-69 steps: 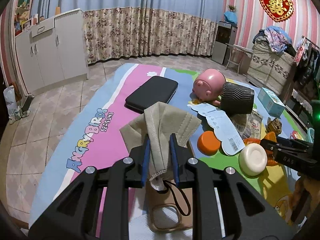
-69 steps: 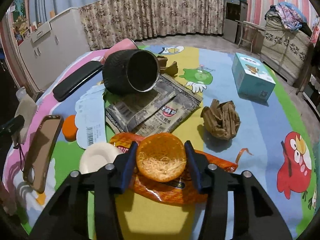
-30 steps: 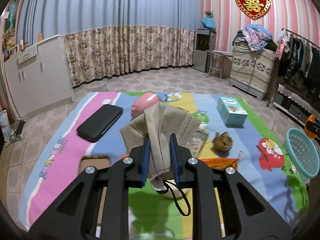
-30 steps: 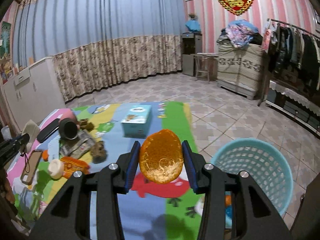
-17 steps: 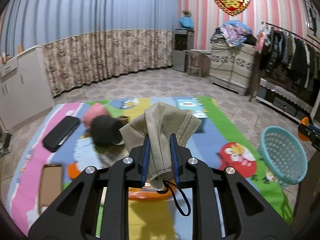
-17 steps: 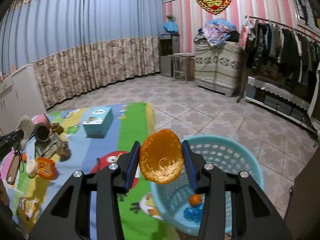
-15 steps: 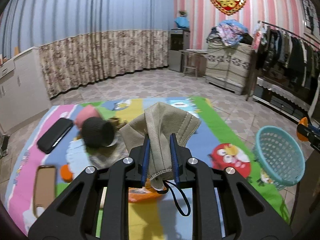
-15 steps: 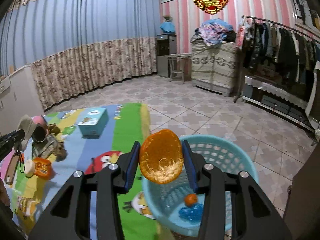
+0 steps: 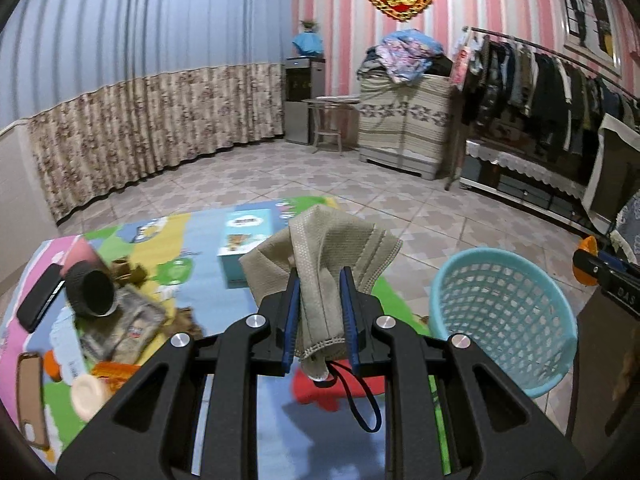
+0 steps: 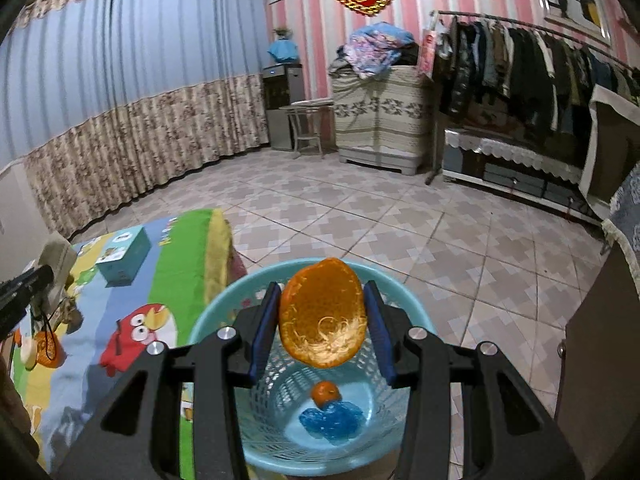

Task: Collect trash
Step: 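Carry the mask and wrapper over the basket and open both grippers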

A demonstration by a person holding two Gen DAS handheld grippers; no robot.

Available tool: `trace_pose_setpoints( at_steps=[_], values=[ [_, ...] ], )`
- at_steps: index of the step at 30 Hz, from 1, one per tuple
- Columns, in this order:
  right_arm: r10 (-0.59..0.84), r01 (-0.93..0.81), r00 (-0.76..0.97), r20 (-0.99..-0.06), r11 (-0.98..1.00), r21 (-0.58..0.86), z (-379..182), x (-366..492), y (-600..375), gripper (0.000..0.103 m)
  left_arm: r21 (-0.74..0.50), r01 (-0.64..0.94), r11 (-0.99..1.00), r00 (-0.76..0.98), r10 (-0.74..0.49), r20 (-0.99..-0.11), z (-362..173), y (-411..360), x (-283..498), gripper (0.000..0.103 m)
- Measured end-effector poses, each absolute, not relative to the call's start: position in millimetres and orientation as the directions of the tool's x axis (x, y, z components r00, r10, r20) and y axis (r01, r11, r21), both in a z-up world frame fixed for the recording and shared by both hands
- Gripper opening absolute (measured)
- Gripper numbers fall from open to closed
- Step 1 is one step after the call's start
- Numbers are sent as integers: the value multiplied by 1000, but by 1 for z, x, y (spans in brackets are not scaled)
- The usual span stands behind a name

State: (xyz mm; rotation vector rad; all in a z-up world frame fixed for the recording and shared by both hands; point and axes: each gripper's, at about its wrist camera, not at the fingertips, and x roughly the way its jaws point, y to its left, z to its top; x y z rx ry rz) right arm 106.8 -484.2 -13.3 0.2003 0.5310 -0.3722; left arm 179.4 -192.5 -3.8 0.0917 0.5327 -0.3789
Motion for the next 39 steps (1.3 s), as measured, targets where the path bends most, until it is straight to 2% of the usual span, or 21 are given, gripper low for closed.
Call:
trace_pose_setpoints(
  at_steps=[26,29,32,34,39],
  values=[
    [-304,474,750,-587,867,156,-36,103,-527,42,-4,583,813,682,-491,-542,-34,-336,176,20],
    [-306,478,749,-588,864,159,-37,103,-529,42,12,594,804,679,-494,-543,-40,-350,180,26],
    [-306,480,745,-592,862,159,-38,104,-531,42,26,592,806,681,-483,-550,-43,-357,184,45],
    [-306,480,744,-595,863,156,-39,106,-531,42,38,577,816,699,-470,-539,-42,-356,183,62],
    [-296,467,743,-601,872,149,-40,112,-527,43,37,531,846,737,-440,-512,-36,-335,184,82]
  ],
)
